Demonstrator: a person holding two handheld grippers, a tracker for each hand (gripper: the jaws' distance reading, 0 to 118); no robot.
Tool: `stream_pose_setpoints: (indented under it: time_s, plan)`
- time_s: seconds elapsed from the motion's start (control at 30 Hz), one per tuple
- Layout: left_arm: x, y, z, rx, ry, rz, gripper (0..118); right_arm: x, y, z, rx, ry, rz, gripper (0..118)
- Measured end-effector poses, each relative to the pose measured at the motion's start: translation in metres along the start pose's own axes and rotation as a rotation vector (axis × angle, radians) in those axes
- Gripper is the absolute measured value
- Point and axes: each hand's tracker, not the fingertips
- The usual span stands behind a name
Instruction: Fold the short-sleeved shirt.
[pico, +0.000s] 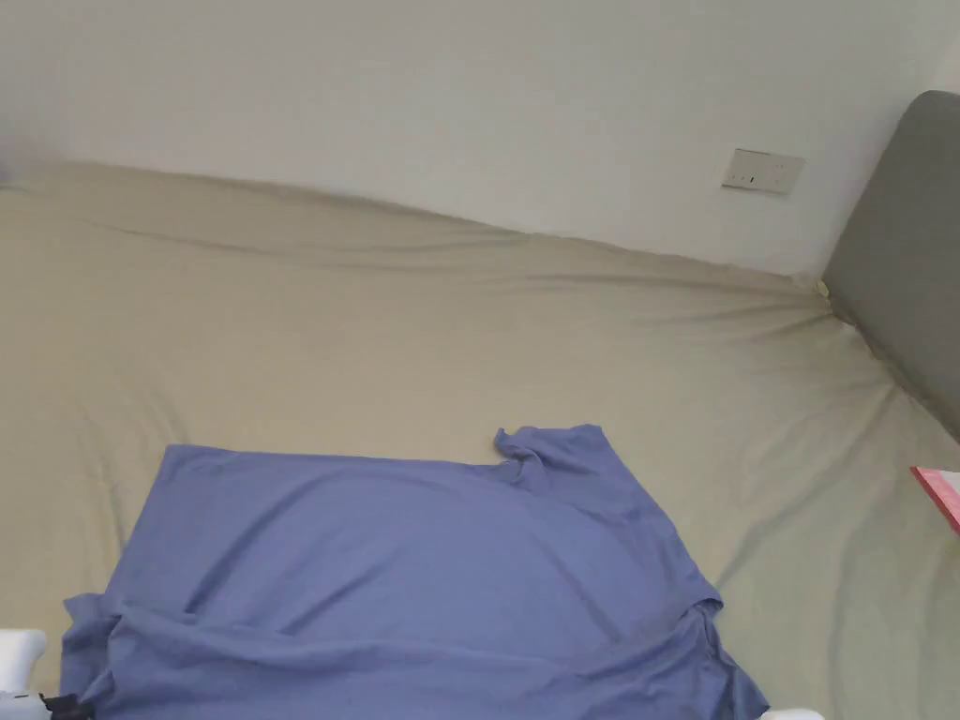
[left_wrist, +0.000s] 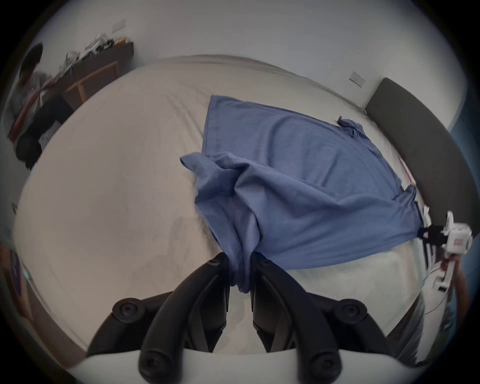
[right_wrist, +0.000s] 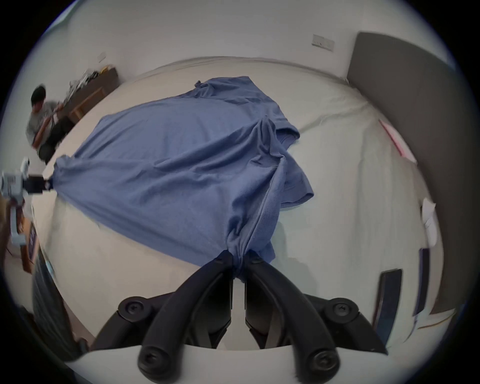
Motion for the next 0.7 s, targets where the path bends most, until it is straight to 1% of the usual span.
stream_pose_setpoints:
  time_s: [0.03, 0.1, 0.17, 0.27, 0.3, 0.33, 0.4, 0.47, 0.5, 0.6, 0.63, 0.7]
  plan:
    - [-0.001, -0.003, 0.005, -0.01, -0.03, -0.005, 14, 0.0, -0.004, 0.005, -0.007, 0.023, -0.013, 10]
    - [-0.005, -0.011, 0.018, -0.004, -0.048, 0.01, 14, 0.001, -0.012, 0.018, -0.005, 0.033, -0.024, 10]
    - [-0.01, -0.017, 0.025, -0.001, -0.077, 0.033, 14, 0.003, -0.021, 0.029, 0.005, 0.048, -0.018, 10]
    - [-0.001, -0.026, 0.032, 0.004, -0.067, 0.047, 13, -0.002, -0.031, 0.039, -0.007, 0.059, 0.014, 10]
    - [0.005, -0.027, 0.036, -0.033, -0.079, -0.005, 13, -0.007, -0.036, 0.045, -0.02, 0.049, 0.029, 10]
    - [0.009, -0.032, 0.043, -0.025, -0.07, -0.029, 13, -0.011, -0.043, 0.053, -0.025, 0.045, 0.056, 10]
    - [0.01, -0.046, 0.053, -0.019, -0.077, -0.023, 13, -0.015, -0.059, 0.064, -0.028, 0.045, 0.091, 10]
    - [0.004, -0.064, 0.059, -0.053, -0.089, 0.006, 13, -0.014, -0.074, 0.071, -0.059, 0.014, 0.114, 10]
    - [-0.001, -0.075, 0.06, -0.079, -0.096, 0.021, 13, -0.009, -0.083, 0.074, -0.082, 0.02, 0.108, 10]
    - [-0.012, -0.107, 0.066, -0.15, -0.116, 0.055, 13, 0.005, -0.107, 0.082, -0.165, 0.109, 0.057, 10]
    - [-0.016, -0.114, 0.067, -0.144, -0.105, 0.046, 13, 0.006, -0.115, 0.083, -0.188, 0.132, 0.058, 10]
    - [-0.015, -0.127, 0.072, -0.167, -0.108, 0.044, 13, 0.005, -0.127, 0.086, -0.183, 0.11, 0.086, 10]
